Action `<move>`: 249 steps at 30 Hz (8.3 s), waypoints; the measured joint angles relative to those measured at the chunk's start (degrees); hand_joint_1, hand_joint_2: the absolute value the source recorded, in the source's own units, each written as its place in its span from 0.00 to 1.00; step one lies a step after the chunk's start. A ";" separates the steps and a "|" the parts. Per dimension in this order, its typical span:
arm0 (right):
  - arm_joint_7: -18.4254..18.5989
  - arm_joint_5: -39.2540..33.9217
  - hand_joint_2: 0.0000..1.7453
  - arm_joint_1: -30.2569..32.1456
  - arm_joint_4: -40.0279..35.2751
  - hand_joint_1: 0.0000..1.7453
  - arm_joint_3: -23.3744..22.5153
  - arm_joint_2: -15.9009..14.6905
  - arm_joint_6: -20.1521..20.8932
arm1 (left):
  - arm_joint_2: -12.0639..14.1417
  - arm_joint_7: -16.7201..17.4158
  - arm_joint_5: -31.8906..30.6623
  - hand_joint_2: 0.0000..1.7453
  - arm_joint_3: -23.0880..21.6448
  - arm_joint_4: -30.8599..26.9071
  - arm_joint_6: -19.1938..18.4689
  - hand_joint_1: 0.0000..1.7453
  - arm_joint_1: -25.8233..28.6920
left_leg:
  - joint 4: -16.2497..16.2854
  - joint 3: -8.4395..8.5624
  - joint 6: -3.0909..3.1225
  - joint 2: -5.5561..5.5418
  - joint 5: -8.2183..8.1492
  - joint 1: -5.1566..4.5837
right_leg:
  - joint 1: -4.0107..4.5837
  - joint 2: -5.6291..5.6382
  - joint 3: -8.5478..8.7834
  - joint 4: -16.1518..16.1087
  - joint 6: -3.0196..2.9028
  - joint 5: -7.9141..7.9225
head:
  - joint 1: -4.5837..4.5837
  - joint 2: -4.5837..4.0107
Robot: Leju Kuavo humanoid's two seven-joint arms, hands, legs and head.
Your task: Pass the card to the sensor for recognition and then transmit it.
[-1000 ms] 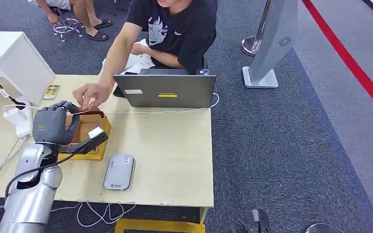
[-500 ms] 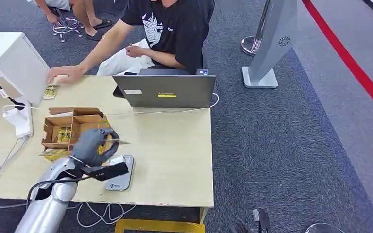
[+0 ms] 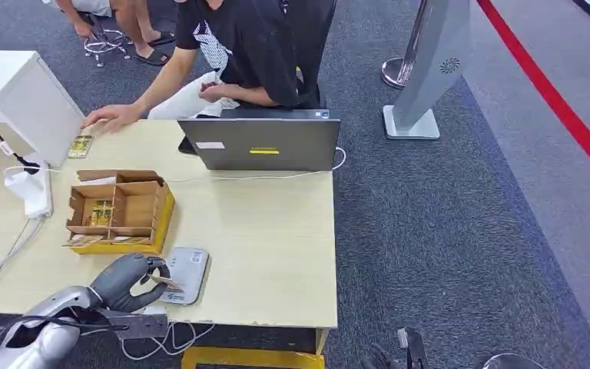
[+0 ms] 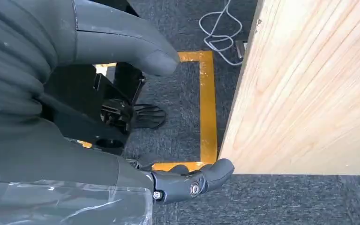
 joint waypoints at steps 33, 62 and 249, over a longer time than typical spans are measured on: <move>0.68 0.61 1.00 -0.32 0.02 0.00 -0.09 0.17 -0.50 | -28.94 -0.87 -14.97 1.00 14.88 -16.46 27.50 1.00 -8.76 | 0.05 -0.01 0.13 -0.14 0.08 -0.09 | -0.10 -0.12 0.01 -0.01 0.12 0.09 | 0.00 -0.02; 0.59 0.50 1.00 -0.29 0.02 0.00 -0.09 0.24 0.24 | -29.44 -0.92 -19.56 1.00 27.45 -12.22 28.90 0.01 -12.76 | 0.04 -0.04 0.10 -0.13 0.11 -0.09 | -0.10 -0.09 -0.04 0.00 0.11 0.09 | -0.04 0.00; -1.86 -2.51 1.00 1.19 0.33 0.00 -3.89 0.15 3.45 | -10.54 2.43 -31.08 1.00 20.55 15.25 35.32 0.00 -3.50 | -0.02 -0.11 0.06 0.06 0.08 -0.07 | -0.09 0.12 -0.23 0.01 0.06 0.07 | -0.04 -0.02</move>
